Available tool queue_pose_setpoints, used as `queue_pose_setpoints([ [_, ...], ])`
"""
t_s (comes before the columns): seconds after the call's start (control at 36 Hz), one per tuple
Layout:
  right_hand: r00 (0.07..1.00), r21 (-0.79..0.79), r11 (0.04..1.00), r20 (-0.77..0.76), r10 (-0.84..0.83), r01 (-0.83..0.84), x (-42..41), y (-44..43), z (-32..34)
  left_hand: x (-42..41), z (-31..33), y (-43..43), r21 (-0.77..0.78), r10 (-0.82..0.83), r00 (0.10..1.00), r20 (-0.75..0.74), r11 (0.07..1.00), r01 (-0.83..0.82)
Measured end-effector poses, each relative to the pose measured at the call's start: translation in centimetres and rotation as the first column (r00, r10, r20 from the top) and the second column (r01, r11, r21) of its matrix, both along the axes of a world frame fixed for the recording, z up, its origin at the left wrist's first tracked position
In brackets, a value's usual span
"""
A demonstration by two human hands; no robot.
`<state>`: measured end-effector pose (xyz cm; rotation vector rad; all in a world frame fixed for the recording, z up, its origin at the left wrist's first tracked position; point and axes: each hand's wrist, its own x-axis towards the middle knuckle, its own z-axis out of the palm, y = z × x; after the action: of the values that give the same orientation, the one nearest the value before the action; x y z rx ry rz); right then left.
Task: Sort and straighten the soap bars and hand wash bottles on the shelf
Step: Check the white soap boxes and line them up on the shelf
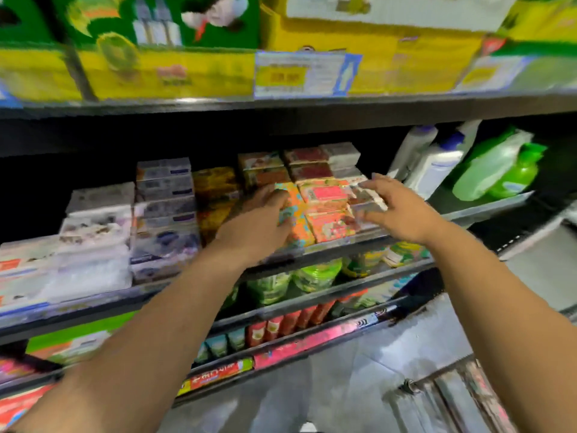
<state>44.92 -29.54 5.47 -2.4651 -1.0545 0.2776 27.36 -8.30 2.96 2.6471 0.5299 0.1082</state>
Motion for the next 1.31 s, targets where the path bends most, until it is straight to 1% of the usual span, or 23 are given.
queue_pose_setpoints([
  [0.06,1.000,0.002,1.000,0.007,0.006,-0.006,2.1,-0.8,0.1,2.4,0.1,-1.1,-0.001,0.004,1.000,0.002,1.000,-0.004],
  [0.17,0.999,-0.017,0.999,0.020,0.051,-0.050,5.7,-1.5,0.2,7.7,0.0,-2.7,0.052,0.024,0.999,0.034,0.998,-0.026],
  [0.25,0.996,-0.009,0.996,0.030,0.083,-0.083,8.0,-1.4,-0.3,11.1,-0.3,-2.7,0.039,0.052,0.998,0.026,0.998,-0.052],
  [0.31,0.995,-0.013,0.995,0.024,0.100,-0.100,9.7,-1.2,-1.1,13.3,-1.0,-2.2,0.126,0.042,0.998,0.049,0.991,-0.048],
  [0.36,0.995,-0.046,0.994,0.017,0.102,-0.101,11.1,-0.7,-2.0,15.0,-2.0,-1.6,0.222,0.065,0.998,0.021,0.973,-0.068],
  [0.44,0.993,-0.059,0.992,0.022,0.112,-0.111,12.7,0.6,-3.2,16.7,-3.7,-1.0,0.244,0.129,0.989,-0.074,0.964,-0.107],
  [0.5,0.990,-0.053,0.990,0.042,0.132,-0.130,13.8,1.7,-3.8,17.0,-4.4,-1.0,0.253,0.141,0.984,-0.108,0.961,-0.110],
  [0.64,0.970,-0.047,0.975,0.099,0.223,-0.219,15.8,3.9,-4.9,17.0,-5.3,-0.8,0.331,0.163,0.984,-0.072,0.934,-0.131],
  [0.69,0.970,-0.066,0.976,0.110,0.215,-0.209,16.6,4.8,-5.1,16.9,-5.4,-0.8,0.362,0.148,0.988,-0.043,0.924,-0.123],
  [0.75,0.973,-0.062,0.982,0.137,0.185,-0.178,17.7,5.9,-5.1,16.7,-5.4,-0.8,0.380,0.134,0.990,-0.047,0.919,-0.106],
  [0.81,0.979,-0.057,0.984,0.107,0.175,-0.169,18.7,6.9,-5.1,16.6,-5.4,-0.9,0.375,0.140,0.989,-0.048,0.920,-0.112],
  [0.94,0.965,-0.096,0.961,-0.003,0.262,-0.261,19.8,8.7,-5.2,16.7,-4.9,-1.5,0.351,0.167,0.985,-0.046,0.926,-0.141],
  [1.03,0.956,-0.053,0.959,-0.110,0.272,-0.279,20.8,9.0,-5.7,16.7,-4.6,-1.8,0.340,0.176,0.983,-0.055,0.929,-0.147],
  [1.08,0.956,-0.031,0.964,-0.142,0.256,-0.263,21.6,9.2,-6.3,16.7,-4.7,-1.8,0.338,0.182,0.982,-0.047,0.928,-0.156],
  [1.14,0.969,-0.047,0.973,-0.115,0.217,-0.224,22.0,9.2,-6.5,16.8,-4.7,-1.9,0.334,0.184,0.981,-0.055,0.930,-0.155],
  [1.22,0.980,-0.118,0.973,0.007,0.200,-0.197,22.2,9.1,-6.5,16.8,-4.7,-2.0,0.336,0.174,0.982,-0.070,0.931,-0.141],
  [1.28,0.977,-0.101,0.975,0.055,0.206,-0.200,22.1,8.8,-6.4,16.7,-4.6,-2.0,0.346,0.177,0.982,-0.070,0.927,-0.143],
  [1.31,0.977,-0.081,0.976,0.053,0.204,-0.200,22.0,8.7,-6.3,16.7,-4.5,-2.1,0.347,0.180,0.981,-0.073,0.927,-0.144],
])
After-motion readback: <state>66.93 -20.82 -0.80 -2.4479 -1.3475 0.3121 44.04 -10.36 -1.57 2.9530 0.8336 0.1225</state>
